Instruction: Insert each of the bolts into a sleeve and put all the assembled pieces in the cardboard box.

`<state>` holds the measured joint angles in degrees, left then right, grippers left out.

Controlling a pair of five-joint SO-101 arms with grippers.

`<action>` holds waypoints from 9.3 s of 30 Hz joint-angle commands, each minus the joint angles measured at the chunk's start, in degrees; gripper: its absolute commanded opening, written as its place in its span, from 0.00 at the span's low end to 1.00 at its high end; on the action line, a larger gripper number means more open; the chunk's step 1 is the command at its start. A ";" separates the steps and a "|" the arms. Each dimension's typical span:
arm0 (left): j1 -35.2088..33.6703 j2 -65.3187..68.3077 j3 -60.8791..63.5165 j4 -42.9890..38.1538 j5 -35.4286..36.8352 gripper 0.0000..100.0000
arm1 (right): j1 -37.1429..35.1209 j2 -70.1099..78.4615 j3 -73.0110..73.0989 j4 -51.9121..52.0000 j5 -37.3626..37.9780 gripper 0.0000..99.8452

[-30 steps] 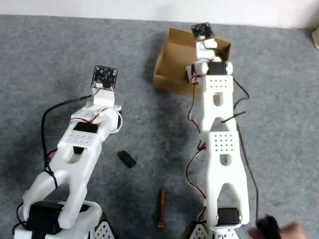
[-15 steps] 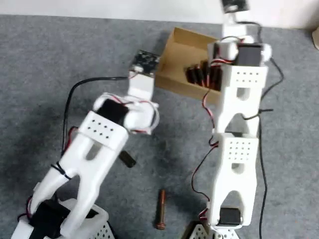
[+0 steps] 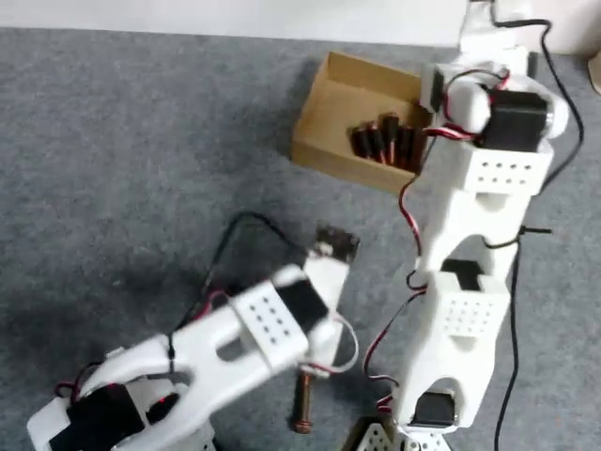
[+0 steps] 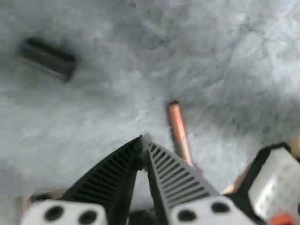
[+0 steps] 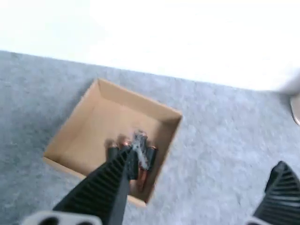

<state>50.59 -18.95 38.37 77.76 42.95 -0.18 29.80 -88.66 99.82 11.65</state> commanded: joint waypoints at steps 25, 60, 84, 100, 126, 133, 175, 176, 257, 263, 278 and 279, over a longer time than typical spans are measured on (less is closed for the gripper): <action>9.80 -0.84 7.08 -15.82 5.27 0.01 | 2.51 -23.34 28.79 1.10 -0.35 0.39; 9.10 -0.40 21.41 -25.23 8.70 0.02 | 3.30 -23.34 33.10 1.27 -0.70 0.39; -27.03 -0.84 2.95 -21.89 -66.29 0.01 | 7.25 -23.43 33.27 1.19 -0.35 0.39; -45.85 -0.40 -0.48 3.52 -142.77 0.01 | 7.16 -23.43 33.27 1.19 -0.35 0.39; -47.96 -0.84 -1.54 -12.40 -3.43 0.25 | 7.16 -23.43 33.36 1.19 -0.44 0.39; -51.47 -0.48 7.78 -12.40 20.13 0.25 | 7.16 -23.43 33.36 1.19 -0.35 0.39; -55.34 -0.84 19.91 -34.20 24.88 0.25 | -41.10 -37.32 72.92 -4.35 -6.42 0.39; -55.34 -0.84 19.91 -34.20 24.97 0.25 | -42.42 -37.23 75.47 -6.73 -6.42 0.39; -74.42 -21.58 29.14 -36.84 28.92 0.25 | -61.49 -26.95 128.13 -62.46 -13.27 0.00; -71.78 -21.58 29.23 -36.57 28.92 0.25 | -58.51 -35.56 128.57 -59.12 -13.19 0.00; -56.92 -21.05 29.49 -36.57 32.00 0.25 | -38.64 -70.90 136.40 -46.46 -9.05 0.00; -55.87 -21.05 29.85 -36.75 32.00 0.25 | -38.64 -70.90 136.75 -46.46 -9.05 0.00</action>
<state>-9.36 -39.25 67.91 41.98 74.51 -40.26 -39.03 47.78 53.14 1.71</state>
